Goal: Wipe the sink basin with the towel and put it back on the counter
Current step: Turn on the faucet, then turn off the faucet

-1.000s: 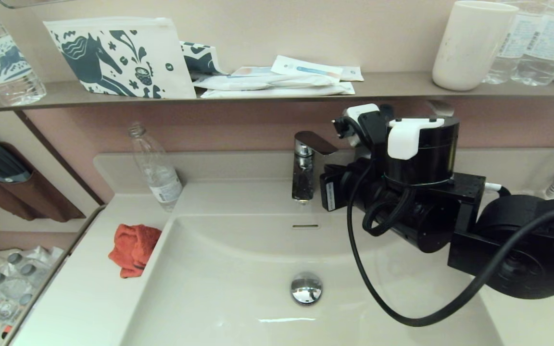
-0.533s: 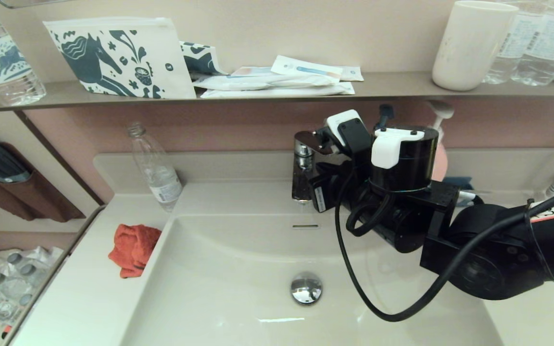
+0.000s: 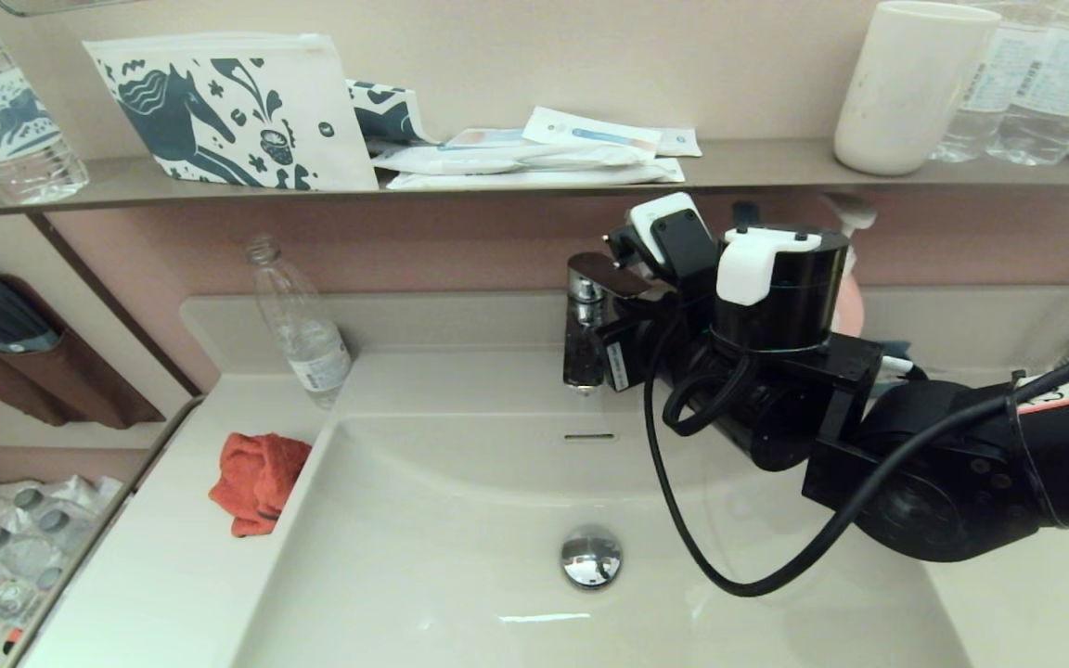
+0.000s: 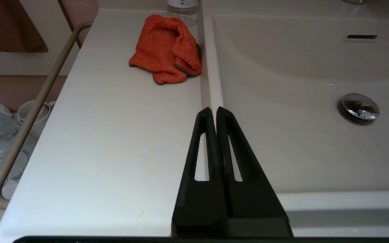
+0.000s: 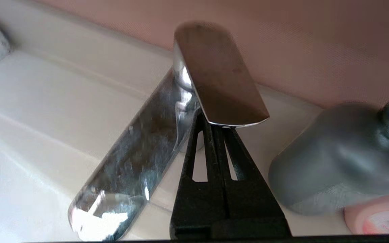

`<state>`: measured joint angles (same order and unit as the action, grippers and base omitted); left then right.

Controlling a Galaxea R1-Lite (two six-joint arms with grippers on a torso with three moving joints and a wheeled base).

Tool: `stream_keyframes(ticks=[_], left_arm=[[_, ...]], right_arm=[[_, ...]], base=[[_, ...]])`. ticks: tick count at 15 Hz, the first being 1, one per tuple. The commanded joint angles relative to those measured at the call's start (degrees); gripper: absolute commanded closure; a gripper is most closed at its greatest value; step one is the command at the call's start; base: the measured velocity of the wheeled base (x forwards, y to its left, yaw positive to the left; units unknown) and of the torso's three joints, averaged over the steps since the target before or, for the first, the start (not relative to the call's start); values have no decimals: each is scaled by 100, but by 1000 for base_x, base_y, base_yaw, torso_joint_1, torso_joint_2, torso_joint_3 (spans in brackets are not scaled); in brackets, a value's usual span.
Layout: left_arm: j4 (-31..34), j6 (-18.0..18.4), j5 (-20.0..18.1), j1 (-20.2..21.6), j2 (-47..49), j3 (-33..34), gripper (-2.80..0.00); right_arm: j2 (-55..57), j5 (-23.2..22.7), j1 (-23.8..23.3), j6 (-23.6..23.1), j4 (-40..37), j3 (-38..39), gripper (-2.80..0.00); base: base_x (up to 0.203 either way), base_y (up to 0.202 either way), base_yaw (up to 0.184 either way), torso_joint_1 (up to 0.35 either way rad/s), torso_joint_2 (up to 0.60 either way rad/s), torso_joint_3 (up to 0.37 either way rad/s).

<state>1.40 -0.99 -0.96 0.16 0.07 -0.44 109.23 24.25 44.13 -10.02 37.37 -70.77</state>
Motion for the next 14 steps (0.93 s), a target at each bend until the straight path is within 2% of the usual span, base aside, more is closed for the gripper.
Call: stream_keyframes(ticks=[1, 6, 14], left_arm=[[0, -2, 0, 2, 1, 0, 0], [0, -7, 0, 2, 1, 0, 0], [0, -7, 0, 2, 1, 0, 0]], right_arm=[[-17, 34, -8, -43, 144, -124, 0], [81, 36, -71, -176, 527, -323, 0], [-48, 42, -61, -181, 579, -190, 0]], base=[[0, 0, 0, 0, 0, 0], [0, 0, 0, 0, 0, 0], [0, 0, 0, 0, 0, 0]])
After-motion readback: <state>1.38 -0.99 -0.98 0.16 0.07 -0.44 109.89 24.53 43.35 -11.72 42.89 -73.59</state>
